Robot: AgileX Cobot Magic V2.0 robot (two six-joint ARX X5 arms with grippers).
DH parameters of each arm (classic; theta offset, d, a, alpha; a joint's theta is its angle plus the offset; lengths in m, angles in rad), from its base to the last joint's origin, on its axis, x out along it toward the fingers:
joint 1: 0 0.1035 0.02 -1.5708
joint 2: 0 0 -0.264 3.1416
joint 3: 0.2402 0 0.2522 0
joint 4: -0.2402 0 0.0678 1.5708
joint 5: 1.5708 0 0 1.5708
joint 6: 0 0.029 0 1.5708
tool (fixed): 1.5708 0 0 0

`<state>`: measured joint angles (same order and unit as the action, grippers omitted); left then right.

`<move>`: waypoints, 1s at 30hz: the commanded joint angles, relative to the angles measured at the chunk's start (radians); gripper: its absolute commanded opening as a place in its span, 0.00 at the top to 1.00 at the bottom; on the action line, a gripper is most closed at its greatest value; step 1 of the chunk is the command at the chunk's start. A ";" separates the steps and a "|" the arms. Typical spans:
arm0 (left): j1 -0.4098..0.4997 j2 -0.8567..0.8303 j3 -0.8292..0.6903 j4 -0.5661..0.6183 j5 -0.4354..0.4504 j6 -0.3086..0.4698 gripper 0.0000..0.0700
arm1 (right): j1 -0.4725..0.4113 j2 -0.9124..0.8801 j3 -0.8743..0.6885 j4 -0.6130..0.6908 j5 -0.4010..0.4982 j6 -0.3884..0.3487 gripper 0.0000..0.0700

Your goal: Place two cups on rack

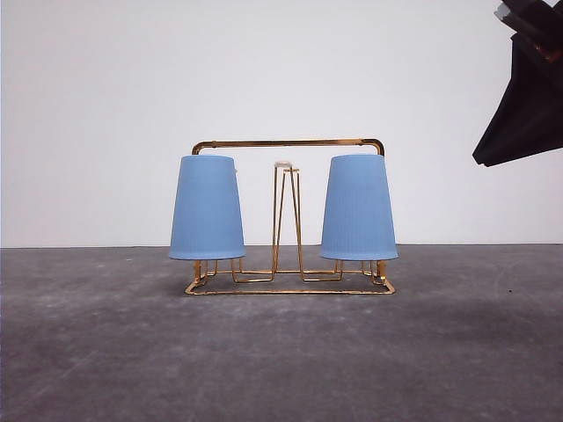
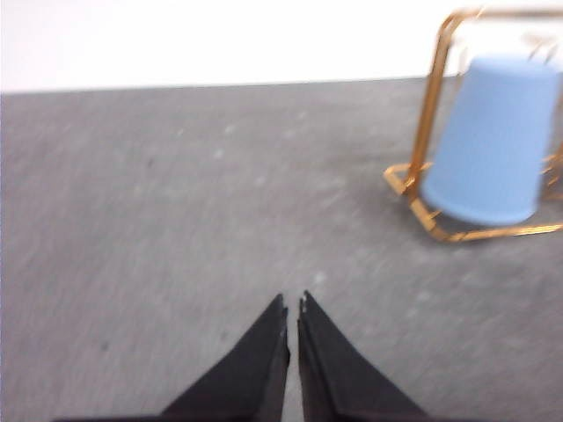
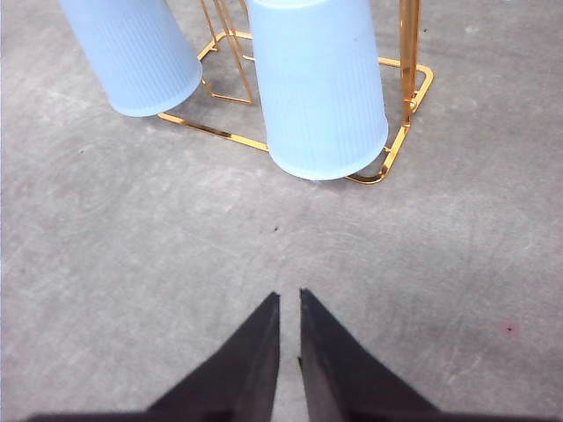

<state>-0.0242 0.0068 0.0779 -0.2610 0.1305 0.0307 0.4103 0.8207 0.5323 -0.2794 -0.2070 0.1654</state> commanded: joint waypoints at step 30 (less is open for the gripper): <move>0.000 -0.004 -0.065 0.101 -0.045 -0.040 1.00 | -0.014 -0.096 -0.030 -0.005 0.142 -0.103 0.95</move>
<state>-0.0242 0.0036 0.0269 -0.1753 0.0837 -0.0013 0.3988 0.7466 0.5119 -0.2931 -0.1000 0.1066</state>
